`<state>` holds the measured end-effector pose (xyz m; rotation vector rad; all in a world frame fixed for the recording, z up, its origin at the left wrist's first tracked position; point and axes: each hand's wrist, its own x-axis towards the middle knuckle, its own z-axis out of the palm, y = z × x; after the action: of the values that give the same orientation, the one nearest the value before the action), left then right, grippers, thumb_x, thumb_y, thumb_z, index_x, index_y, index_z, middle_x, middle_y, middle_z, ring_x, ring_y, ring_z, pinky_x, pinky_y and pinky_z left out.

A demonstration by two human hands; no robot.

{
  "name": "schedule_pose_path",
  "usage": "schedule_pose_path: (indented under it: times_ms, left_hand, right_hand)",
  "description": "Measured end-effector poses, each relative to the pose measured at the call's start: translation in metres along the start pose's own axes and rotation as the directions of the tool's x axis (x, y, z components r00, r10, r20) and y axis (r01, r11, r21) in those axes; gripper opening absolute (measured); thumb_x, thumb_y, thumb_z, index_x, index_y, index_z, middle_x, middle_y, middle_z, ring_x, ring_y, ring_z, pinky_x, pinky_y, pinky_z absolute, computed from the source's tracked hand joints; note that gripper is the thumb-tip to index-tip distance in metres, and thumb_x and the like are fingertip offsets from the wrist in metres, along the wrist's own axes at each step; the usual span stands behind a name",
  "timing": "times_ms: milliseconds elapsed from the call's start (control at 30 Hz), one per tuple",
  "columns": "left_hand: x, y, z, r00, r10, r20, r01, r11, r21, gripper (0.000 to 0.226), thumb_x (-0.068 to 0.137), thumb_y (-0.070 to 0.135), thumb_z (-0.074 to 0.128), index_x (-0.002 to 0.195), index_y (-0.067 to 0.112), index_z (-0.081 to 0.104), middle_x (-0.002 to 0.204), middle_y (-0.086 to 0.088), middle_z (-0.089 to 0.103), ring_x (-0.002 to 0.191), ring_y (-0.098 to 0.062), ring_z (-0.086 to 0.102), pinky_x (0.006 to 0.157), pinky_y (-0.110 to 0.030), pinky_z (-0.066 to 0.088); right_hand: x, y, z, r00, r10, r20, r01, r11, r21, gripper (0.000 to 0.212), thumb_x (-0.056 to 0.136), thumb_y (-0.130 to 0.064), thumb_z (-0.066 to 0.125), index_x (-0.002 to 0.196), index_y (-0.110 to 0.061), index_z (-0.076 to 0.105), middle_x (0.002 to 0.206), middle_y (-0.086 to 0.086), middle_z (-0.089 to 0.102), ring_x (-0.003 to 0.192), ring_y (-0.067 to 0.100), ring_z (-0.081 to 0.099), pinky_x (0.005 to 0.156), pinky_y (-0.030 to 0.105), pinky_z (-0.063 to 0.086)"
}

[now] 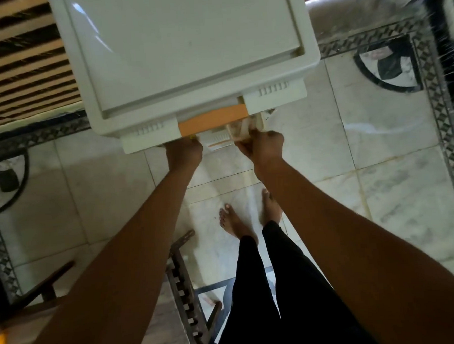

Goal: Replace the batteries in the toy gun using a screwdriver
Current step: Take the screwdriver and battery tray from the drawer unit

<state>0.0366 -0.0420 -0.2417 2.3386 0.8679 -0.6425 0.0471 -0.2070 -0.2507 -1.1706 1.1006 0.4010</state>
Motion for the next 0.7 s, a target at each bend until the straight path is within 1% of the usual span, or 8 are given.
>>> schedule_pose_path:
  times_ms: [67,100,200,300,367,467,600,700]
  left_hand:
    - [-0.025,-0.008,-0.002,0.997,0.061,-0.043,-0.064,0.995,-0.076,0.026,0.103,0.022,0.064,0.106,0.000,0.077,0.109,-0.018,0.076,0.108,-0.034,0.070,0.087,-0.031,0.053]
    - [-0.043,-0.014,-0.003,0.996,0.074,-0.040,-0.078,0.991,-0.108,0.021,0.101,0.020,0.068,0.100,0.001,0.078,0.100,-0.013,0.077,0.102,-0.032,0.072,0.085,-0.030,0.053]
    - [-0.096,-0.028,-0.011,0.996,0.087,0.019,-0.077,0.949,-0.307,0.005,0.097,0.015,0.074,0.093,0.012,0.073,0.083,0.003,0.069,0.091,-0.030,0.074,0.090,-0.041,0.060]
    - [-0.140,-0.032,-0.027,0.991,0.082,0.110,-0.031,0.916,-0.401,0.006,0.095,0.015,0.076,0.092,0.018,0.072,0.084,0.004,0.069,0.084,-0.028,0.075,0.088,-0.051,0.063]
    - [-0.169,-0.031,-0.040,0.983,0.115,0.140,-0.045,0.904,-0.425,0.014,0.094,0.015,0.077,0.088,0.026,0.072,0.088,0.002,0.071,0.084,-0.027,0.075,0.087,-0.052,0.064]
    - [-0.201,-0.021,-0.065,0.976,0.164,0.144,-0.081,0.885,-0.458,0.019,0.093,0.016,0.079,0.085,0.031,0.071,0.088,0.001,0.074,0.081,-0.024,0.076,0.082,-0.050,0.065]
    - [-0.212,-0.002,-0.105,0.974,0.228,0.016,-0.189,0.842,-0.505,0.012,0.091,0.016,0.081,0.087,0.026,0.076,0.077,0.003,0.077,0.074,-0.019,0.077,0.079,-0.051,0.065]
    - [-0.194,0.020,-0.134,0.958,0.262,-0.114,-0.284,0.828,-0.484,0.020,0.090,0.018,0.081,0.082,0.034,0.074,0.074,0.006,0.077,0.074,-0.018,0.077,0.080,-0.050,0.065]
  right_hand:
    - [-0.025,0.007,-0.019,1.000,0.008,0.028,-0.008,1.000,-0.016,0.025,0.101,-0.012,0.068,0.107,0.012,0.062,0.104,0.031,0.072,0.076,0.034,0.078,0.067,0.035,0.064]
    - [-0.037,0.008,-0.028,0.999,0.004,0.040,-0.003,1.000,-0.017,0.025,0.101,-0.012,0.068,0.105,0.012,0.061,0.100,0.030,0.072,0.073,0.033,0.078,0.068,0.036,0.064]
    - [-0.079,0.012,-0.058,0.997,-0.005,0.073,0.007,1.000,-0.018,0.020,0.102,-0.012,0.066,0.092,0.003,0.057,0.087,0.024,0.072,0.073,0.032,0.077,0.073,0.039,0.064]
    - [-0.122,0.005,-0.085,0.996,-0.042,0.083,0.045,0.998,-0.037,0.030,0.102,-0.013,0.067,0.079,-0.005,0.049,0.085,0.020,0.072,0.076,0.035,0.076,0.070,0.038,0.063]
    - [-0.150,-0.004,-0.099,0.994,-0.080,0.076,0.085,0.994,-0.063,0.032,0.101,-0.012,0.067,0.077,-0.006,0.047,0.080,0.019,0.072,0.072,0.036,0.076,0.064,0.037,0.062]
    - [-0.186,-0.023,-0.111,0.983,-0.157,0.098,0.166,0.982,-0.091,0.036,0.100,-0.010,0.067,0.072,-0.007,0.045,0.074,0.020,0.073,0.063,0.035,0.073,0.064,0.039,0.061]
    - [-0.218,-0.053,-0.106,0.955,-0.255,0.151,0.266,0.962,-0.058,0.037,0.100,-0.009,0.067,0.070,-0.006,0.045,0.073,0.022,0.072,0.060,0.037,0.071,0.060,0.036,0.058]
    - [-0.228,-0.078,-0.086,0.929,-0.305,0.211,0.317,0.948,-0.023,0.030,0.101,-0.011,0.066,0.076,-0.005,0.051,0.065,0.018,0.068,0.064,0.038,0.073,0.058,0.034,0.059]
